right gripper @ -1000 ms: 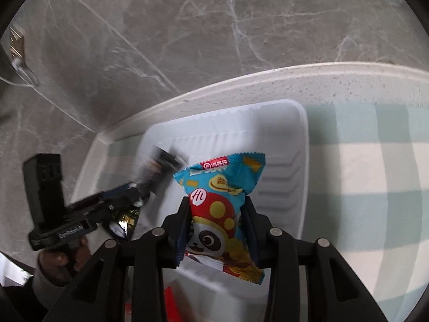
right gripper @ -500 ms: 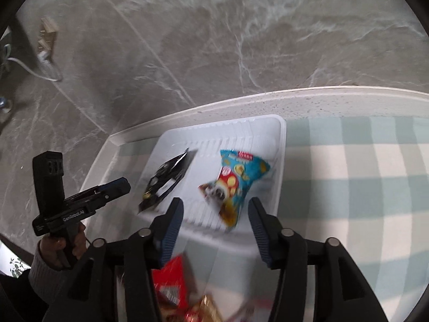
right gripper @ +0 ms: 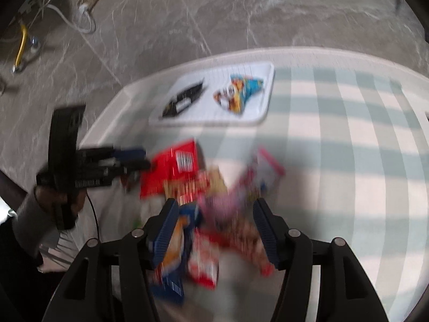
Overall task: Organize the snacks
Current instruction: 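Move the left tool back to the pile over the red bag, then grasp the red bag with the left tool while the right tool grasps a clear wrapped packet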
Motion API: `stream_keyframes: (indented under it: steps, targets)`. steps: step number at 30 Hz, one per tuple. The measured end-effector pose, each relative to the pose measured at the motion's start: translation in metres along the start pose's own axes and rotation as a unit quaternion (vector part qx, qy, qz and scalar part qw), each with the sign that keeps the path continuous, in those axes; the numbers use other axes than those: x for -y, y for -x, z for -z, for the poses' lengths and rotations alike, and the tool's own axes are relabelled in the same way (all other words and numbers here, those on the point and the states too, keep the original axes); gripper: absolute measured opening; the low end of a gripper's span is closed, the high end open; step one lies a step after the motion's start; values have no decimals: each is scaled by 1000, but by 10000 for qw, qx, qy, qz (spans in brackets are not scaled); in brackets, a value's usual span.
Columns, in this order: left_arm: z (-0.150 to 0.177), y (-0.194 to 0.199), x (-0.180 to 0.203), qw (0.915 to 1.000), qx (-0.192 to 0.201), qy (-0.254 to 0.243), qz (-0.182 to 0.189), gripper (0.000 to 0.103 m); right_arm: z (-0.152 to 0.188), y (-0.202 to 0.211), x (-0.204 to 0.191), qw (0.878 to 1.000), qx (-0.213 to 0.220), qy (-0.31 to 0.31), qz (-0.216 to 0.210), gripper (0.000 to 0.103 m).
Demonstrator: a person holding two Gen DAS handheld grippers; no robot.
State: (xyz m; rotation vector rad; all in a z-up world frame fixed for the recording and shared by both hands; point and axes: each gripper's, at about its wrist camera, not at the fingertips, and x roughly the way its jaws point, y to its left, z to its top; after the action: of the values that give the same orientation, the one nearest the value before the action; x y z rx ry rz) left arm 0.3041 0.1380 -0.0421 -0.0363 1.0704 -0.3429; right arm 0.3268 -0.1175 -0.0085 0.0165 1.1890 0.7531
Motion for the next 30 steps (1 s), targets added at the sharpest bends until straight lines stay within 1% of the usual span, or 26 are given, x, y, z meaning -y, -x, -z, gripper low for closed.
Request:
stream_keyframes:
  steps: [5, 6, 10, 15, 22, 24, 26, 27, 28, 29, 30]
  targets:
    - [1, -10, 11, 9995, -138, -271, -105, 42, 40, 2, -10, 9992, -324, 216, 77, 61]
    - [1, -11, 11, 9992, -161, -333, -135, 43, 47, 1, -14, 9988, -389, 286, 71, 61]
    - [-2, -20, 12, 9984, -233, -474, -179, 45, 68, -3, -35, 9947, -690, 753, 90, 61]
    - [-6, -28, 14, 9975, -309, -607, -163, 45, 82, -18, -57, 9859, -1012, 1315, 238, 61]
    - [-13, -41, 16, 9957, -367, -814, -237, 47, 93, -39, -74, 9711, -1337, 1923, 449, 61]
    - [-16, -45, 18, 9950, -397, -887, -222, 47, 94, -44, -75, 9693, -1409, 1965, 445, 58]
    - [-17, -49, 20, 9942, -430, -962, -229, 48, 95, -47, -75, 9683, -1446, 2005, 358, 49]
    - [-17, -51, 20, 9940, -419, -985, -234, 48, 95, -47, -75, 9684, -1456, 2002, 303, 46]
    - [-17, -52, 21, 9941, -414, -982, -206, 48, 95, -47, -76, 9686, -1450, 2004, 268, 40]
    - [-17, -54, 21, 9940, -425, -991, -167, 48, 95, -47, -76, 9685, -1447, 2012, 234, 32]
    - [-17, -56, 21, 9936, -438, -1028, -157, 48, 96, -46, -76, 9686, -1455, 2007, 175, 26]
